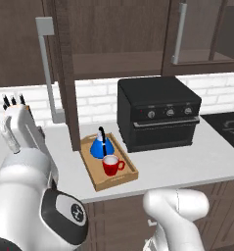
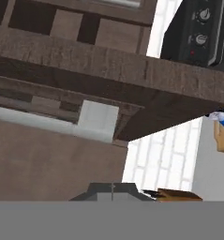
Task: Pick the kettle from the counter and place it on the tray. Then pick the mug from the cabinet and place it on the tray. Then close the cabinet doors.
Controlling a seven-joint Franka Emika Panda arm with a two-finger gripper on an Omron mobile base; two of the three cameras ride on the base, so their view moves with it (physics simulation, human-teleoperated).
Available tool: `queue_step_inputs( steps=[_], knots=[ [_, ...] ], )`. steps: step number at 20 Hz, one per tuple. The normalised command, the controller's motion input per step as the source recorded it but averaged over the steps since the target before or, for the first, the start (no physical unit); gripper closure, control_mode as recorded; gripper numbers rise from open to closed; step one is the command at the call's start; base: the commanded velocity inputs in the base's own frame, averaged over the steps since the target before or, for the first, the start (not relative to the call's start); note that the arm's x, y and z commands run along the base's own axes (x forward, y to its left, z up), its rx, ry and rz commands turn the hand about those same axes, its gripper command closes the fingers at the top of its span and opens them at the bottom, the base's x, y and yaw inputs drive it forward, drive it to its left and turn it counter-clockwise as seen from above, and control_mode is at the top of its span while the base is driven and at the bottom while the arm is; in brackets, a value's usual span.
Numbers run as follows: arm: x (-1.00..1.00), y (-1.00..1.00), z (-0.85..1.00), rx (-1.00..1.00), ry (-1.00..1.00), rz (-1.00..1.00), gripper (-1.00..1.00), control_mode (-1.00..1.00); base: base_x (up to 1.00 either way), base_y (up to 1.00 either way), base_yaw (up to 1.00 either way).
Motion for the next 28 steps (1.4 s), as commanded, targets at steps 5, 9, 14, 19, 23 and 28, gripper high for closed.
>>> queue_step_inputs(
  steps=[5, 9, 14, 19, 23, 28],
  knots=[
    [0.99, 0.1, -0.2, 0.0, 0.0, -0.12, 1.0, -1.0, 0.0, 0.0, 0.0],
    [0.71, 0.28, -0.3, 0.0, 0.0, -0.06, 1.0, -1.0, 0.0, 0.0, 0.0],
    [0.44, 0.2, -0.18, 0.0, 0.0, -0.04, 1.0, -1.0, 0.0, 0.0, 0.0],
    [0.02, -0.11, 0.2, 0.01, -0.2, -0.17, 1.0, -1.0, 0.0, 0.0, 0.0],
    [0.0, -0.48, 0.27, 0.0, -0.11, -0.24, 1.0, -1.0, 0.0, 0.0, 0.0],
    [0.03, -0.84, 0.17, 0.01, 0.0, -0.22, 1.0, -1.0, 0.0, 0.0, 0.0]
  ],
)
